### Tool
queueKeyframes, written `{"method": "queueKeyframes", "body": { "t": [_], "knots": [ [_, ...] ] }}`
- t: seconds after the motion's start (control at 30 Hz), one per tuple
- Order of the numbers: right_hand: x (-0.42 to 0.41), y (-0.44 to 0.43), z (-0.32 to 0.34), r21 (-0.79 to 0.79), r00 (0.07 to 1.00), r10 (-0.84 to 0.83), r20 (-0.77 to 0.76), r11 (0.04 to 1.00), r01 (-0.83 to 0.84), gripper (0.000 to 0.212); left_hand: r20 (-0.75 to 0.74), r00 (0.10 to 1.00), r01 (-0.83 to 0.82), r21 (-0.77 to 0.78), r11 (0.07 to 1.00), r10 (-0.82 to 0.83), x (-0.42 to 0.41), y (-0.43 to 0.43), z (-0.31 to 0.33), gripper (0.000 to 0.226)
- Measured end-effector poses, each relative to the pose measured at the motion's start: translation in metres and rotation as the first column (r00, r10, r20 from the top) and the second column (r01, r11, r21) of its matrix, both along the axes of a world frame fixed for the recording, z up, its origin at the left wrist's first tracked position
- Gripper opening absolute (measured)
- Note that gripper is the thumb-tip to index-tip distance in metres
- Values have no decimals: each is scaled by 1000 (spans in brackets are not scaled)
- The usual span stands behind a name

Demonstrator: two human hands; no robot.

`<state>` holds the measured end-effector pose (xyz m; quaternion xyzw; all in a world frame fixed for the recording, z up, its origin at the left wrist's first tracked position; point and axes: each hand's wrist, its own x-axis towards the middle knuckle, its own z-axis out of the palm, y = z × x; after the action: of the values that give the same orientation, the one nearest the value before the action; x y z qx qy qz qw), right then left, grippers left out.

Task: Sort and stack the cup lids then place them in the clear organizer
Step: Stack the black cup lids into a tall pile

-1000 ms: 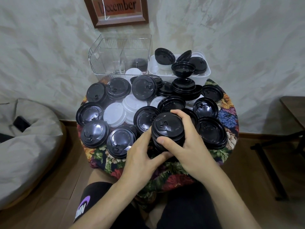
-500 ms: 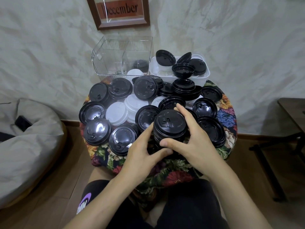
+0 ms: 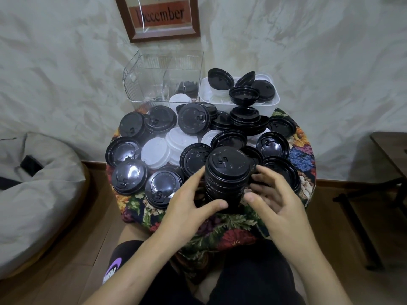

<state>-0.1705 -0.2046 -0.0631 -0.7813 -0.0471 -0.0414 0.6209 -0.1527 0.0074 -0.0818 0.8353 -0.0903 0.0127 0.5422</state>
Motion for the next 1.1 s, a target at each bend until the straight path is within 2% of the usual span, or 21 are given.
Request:
{"method": "queueKeyframes", "body": {
  "t": [0.2,0.47,0.63,0.97,1.1],
  "knots": [
    [2,2,-17,39,989,80,-126,996,-76,60,-49,999,21,-15,1000,-22,-1,3,-2,74],
    [10,9,-18,112,986,70,-152,992,-53,55,-102,994,33,-84,996,-42,2,3,-5,74],
    [11,11,-14,87,985,76,-155,994,-63,61,-124,992,16,-116,993,-30,1,3,-7,72],
    [7,11,-4,97,986,83,-144,993,-69,46,-146,989,-13,-164,986,-11,-7,2,-8,72],
    [7,10,-2,96,987,69,-147,994,-56,46,-150,989,-12,-173,985,-14,-7,-2,-5,71]
  ]
}}
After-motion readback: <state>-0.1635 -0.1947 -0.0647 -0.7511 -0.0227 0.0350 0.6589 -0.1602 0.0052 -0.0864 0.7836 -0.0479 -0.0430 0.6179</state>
